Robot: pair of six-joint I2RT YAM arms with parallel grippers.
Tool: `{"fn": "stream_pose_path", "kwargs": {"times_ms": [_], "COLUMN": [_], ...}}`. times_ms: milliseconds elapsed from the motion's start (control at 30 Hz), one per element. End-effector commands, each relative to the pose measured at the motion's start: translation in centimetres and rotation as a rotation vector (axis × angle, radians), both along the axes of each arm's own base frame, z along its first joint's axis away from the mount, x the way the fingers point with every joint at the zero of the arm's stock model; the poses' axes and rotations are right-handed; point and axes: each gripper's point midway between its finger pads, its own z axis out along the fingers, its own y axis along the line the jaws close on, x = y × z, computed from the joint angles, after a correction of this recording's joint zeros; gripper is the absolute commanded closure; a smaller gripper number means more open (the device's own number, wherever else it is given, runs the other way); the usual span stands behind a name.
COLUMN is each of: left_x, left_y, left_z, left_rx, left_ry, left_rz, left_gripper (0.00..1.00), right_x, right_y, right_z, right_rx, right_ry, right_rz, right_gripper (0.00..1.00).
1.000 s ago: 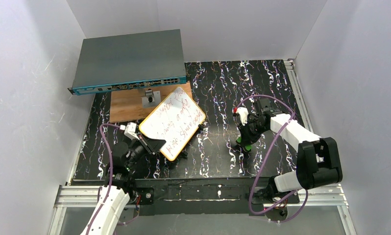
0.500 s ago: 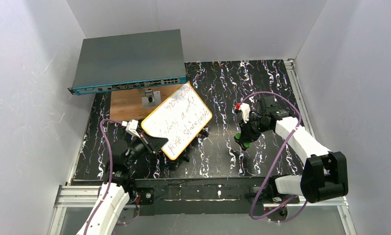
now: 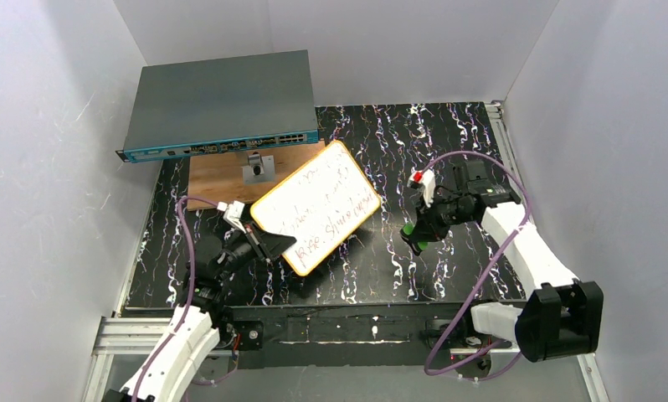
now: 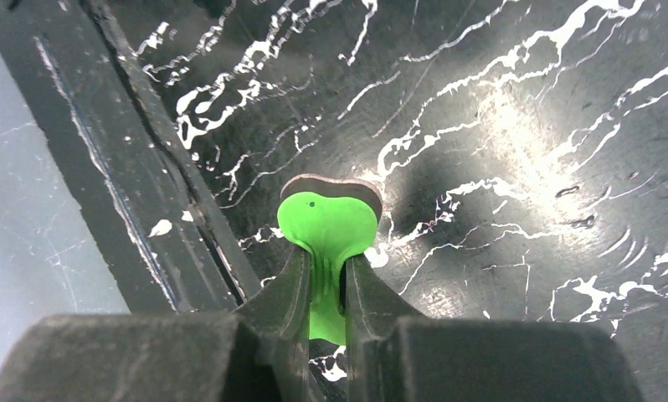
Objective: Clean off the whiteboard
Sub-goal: Pick up the whiteboard from the whiteboard stand, then erase the whiteboard at the center of the board.
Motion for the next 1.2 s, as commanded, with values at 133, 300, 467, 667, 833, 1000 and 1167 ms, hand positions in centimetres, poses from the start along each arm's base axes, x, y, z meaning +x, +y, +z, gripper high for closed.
{"fn": "stream_pose_path", "kwargs": {"times_ms": [133, 300, 467, 667, 833, 1000, 1167], "left_x": [-1.5, -1.2, -0.5, -0.2, -0.5, -1.0, -1.2], "left_y": [-5.3, -8.7, -12.9, -15.9, -16.5, -16.9, -17.2], "left_z": [4.4, 4.0, 3.0, 2.1, 1.7, 1.2, 0.4], "left_rx": [0.02, 0.136, 0.18, 0.155, 0.159, 0.153, 0.166], "left_ry": [-0.182, -0.242, -0.232, -0.202, -0.17, -0.144, -0.094], "left_rz": [-0.172, -0.176, -0.232, -0.263, -0.271, -0.281, -0.292], "left_gripper": [1.0, 1.0, 1.0, 1.0, 1.0, 1.0, 1.0], "right_x": [-3.1, -2.8, -0.8, 1.6, 1.8, 1.5, 1.7], "right_y": [0.5, 1.0, 3.1, 6.2, 8.1, 8.4, 8.4], "right_z": [5.9, 6.8, 7.3, 7.7, 7.0, 6.1, 5.7], "right_rx": [0.164, 0.168, 0.105, 0.022, 0.041, 0.048, 0.036], "right_ry": [-0.136, -0.167, -0.242, -0.321, -0.339, -0.357, -0.383], "right_rz": [0.108, 0.119, 0.159, 0.196, 0.21, 0.207, 0.203], "right_gripper": [0.99, 0.99, 0.99, 0.99, 0.99, 0.99, 0.99]}}
